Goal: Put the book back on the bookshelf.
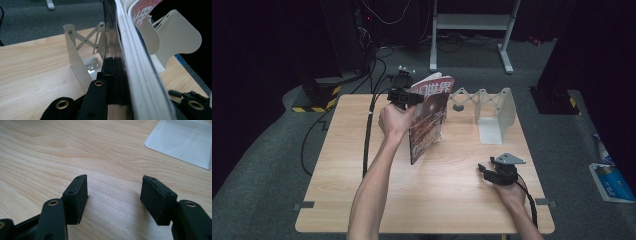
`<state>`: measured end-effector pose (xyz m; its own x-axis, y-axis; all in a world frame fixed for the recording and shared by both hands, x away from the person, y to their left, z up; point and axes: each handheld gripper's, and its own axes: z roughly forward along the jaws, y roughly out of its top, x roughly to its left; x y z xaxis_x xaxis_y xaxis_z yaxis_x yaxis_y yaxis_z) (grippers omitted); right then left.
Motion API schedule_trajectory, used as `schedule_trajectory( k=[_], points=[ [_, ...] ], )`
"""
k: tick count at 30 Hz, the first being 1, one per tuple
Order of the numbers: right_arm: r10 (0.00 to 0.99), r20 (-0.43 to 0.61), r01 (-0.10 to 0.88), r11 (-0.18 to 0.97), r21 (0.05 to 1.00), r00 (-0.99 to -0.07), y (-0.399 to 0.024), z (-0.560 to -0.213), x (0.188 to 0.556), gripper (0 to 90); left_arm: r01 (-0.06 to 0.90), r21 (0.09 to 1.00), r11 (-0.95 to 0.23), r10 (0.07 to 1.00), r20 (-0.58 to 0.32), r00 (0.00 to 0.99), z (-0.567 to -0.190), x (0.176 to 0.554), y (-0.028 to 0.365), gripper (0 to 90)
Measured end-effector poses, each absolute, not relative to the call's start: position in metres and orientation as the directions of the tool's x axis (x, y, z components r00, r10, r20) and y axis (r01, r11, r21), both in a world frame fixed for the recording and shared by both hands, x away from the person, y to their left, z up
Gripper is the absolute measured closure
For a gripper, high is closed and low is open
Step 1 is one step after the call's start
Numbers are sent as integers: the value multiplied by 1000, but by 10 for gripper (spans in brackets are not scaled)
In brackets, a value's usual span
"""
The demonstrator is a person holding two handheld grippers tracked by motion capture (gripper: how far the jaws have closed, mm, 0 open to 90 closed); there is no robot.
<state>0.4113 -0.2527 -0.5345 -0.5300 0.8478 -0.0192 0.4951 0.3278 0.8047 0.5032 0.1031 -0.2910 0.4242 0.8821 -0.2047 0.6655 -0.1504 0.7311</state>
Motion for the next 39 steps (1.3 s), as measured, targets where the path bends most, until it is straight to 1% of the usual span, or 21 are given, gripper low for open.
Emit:
schedule_trajectory(
  k=[11, 19, 28, 39],
  points=[
    [847, -20, 495, 328, 805, -531, -253, -535, 411, 383, 637, 762, -116, 895, -197, 399, -296, 509, 102, 832],
    [848, -18, 495, 327, 805, -530, -253, -535, 411, 383, 618, 783, -74, 907, -205, 368, -310, 515, 104, 832],
    [848, -17, 496, 326, 805, -529, -253, -535, 411, 383, 584, 807, -84, 907, -182, 381, -314, 518, 95, 831],
    [848, -19, 494, 327, 806, -530, -253, -535, 411, 384, 566, 821, -78, 913, -169, 371, -321, 524, 88, 830]
  ],
)
